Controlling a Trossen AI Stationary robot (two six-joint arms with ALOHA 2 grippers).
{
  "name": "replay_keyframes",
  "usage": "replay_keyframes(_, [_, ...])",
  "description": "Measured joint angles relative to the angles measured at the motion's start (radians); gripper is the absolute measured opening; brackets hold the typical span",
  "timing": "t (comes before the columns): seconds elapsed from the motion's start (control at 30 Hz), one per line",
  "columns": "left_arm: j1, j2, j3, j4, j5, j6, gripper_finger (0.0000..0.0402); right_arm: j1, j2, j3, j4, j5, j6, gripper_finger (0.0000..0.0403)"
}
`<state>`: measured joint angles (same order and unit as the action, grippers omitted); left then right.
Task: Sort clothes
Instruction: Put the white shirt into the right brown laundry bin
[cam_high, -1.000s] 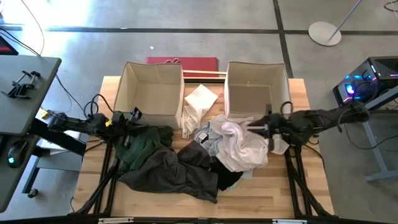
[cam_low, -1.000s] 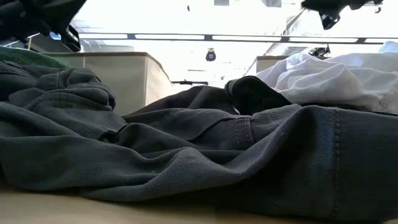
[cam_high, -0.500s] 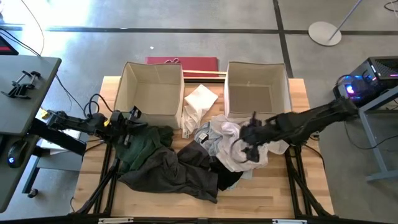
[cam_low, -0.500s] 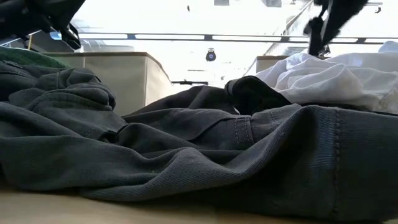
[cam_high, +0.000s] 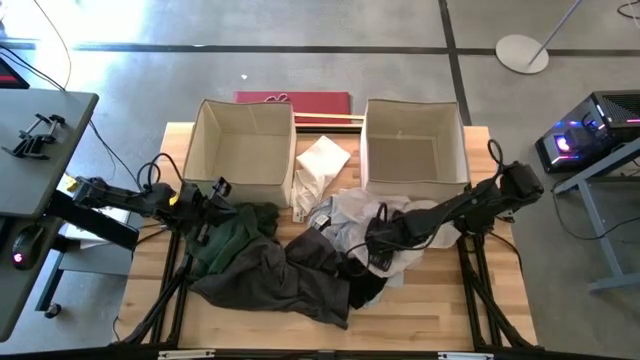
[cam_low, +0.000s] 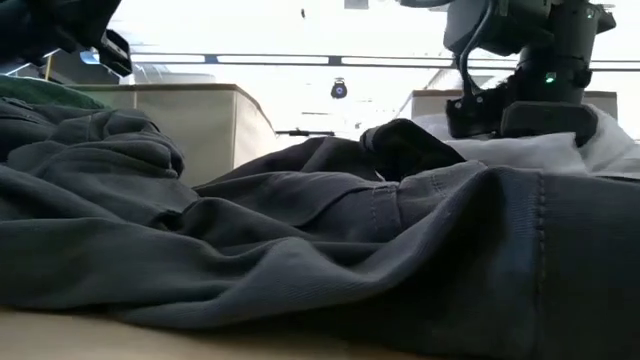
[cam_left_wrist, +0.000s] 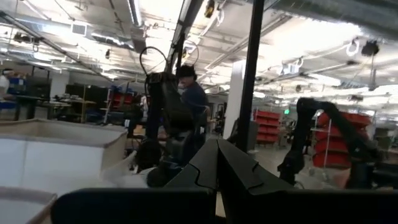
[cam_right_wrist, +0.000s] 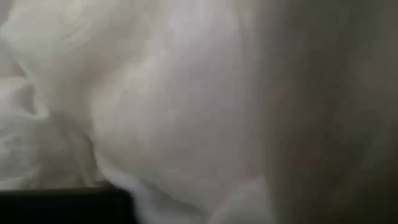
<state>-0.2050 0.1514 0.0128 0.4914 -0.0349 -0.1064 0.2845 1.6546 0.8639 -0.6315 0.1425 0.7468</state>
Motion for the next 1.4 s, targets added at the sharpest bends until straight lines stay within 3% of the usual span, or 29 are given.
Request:
replay_keyframes(0.13, [0.0,0.019,0.0,0.037,-0.002,0.039,0.0,0.03,-0.013,0.038,-0.068,0.105,-0.014,0.0051])
replay_keyframes(0.2, [0.0,0.02,0.0,0.045,0.001,0.037,0.0,0.047,-0.043,0.082,-0.142,0.141,-0.02,0.002])
replay_keyframes(0.4, [-0.001,0.024,0.0,0.038,0.07,0.006,0.0,0.102,-0.16,0.338,-0.409,0.256,0.0,0.0046])
replay_keyframes(0.63, [-0.001,0.027,0.0,0.037,0.074,0.031,0.0,0.182,-0.204,0.718,-0.649,0.431,0.008,0.0025])
replay_keyframes(0.73, [-0.001,0.03,0.0,0.039,0.076,0.044,0.0,0.21,-0.199,0.877,-0.665,0.622,-0.068,0.0024])
replay_keyframes(0.83, [-0.001,0.03,0.0,0.059,0.076,0.09,0.0,0.227,-0.199,1.012,-0.605,0.903,-0.218,0.0027])
replay_keyframes(0.93, [-0.001,0.03,0.0,0.059,0.076,0.122,0.0,0.234,-0.199,1.129,-0.462,1.161,-0.535,0.0028])
replay_keyframes(1.03, [-0.001,0.03,0.0,0.061,0.076,0.135,0.0,0.226,-0.202,1.237,-0.305,1.333,-0.86,0.0028])
replay_keyframes(1.17, [-0.001,0.03,0.0,0.041,0.077,0.118,0.0,0.191,-0.204,1.376,-0.241,1.387,-1.093,0.0029])
replay_keyframes(1.3, [-0.001,0.03,0.0,0.03,0.077,0.14,0.0,0.175,-0.204,1.479,-0.3,1.389,-1.09,0.0029])
replay_keyframes(1.4, [-0.001,0.03,0.0,0.03,0.077,0.144,0.0,0.138,-0.23,1.476,-0.397,1.406,-0.986,0.0028])
